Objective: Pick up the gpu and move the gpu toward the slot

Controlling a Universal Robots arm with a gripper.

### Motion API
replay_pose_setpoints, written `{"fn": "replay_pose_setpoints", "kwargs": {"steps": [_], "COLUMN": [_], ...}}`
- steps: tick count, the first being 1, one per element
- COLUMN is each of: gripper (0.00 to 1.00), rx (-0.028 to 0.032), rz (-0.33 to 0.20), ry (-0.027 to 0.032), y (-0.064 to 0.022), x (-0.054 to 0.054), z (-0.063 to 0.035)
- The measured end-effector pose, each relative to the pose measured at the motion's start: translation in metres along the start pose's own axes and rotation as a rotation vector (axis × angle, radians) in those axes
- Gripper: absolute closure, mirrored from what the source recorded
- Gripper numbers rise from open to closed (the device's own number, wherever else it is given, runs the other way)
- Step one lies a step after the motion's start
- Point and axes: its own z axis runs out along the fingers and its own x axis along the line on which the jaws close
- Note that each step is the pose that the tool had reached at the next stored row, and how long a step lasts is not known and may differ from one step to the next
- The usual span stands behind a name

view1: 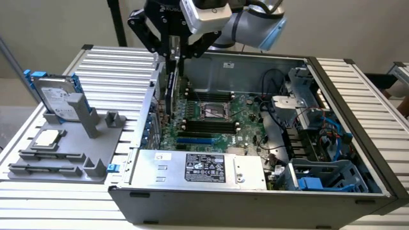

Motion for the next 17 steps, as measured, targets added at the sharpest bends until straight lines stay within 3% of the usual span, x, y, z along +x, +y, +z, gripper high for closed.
{"fn": "replay_pose_setpoints", "kwargs": {"steps": [10, 17], "gripper": [0.74, 0.74], "rx": [0.0001, 0.0022], "rz": [0.0, 0.0], "ry": [0.0, -0.0001], "y": [0.0039, 0.0152], "x": [-0.046, -0.076], "z": [0.002, 0.0072]}}
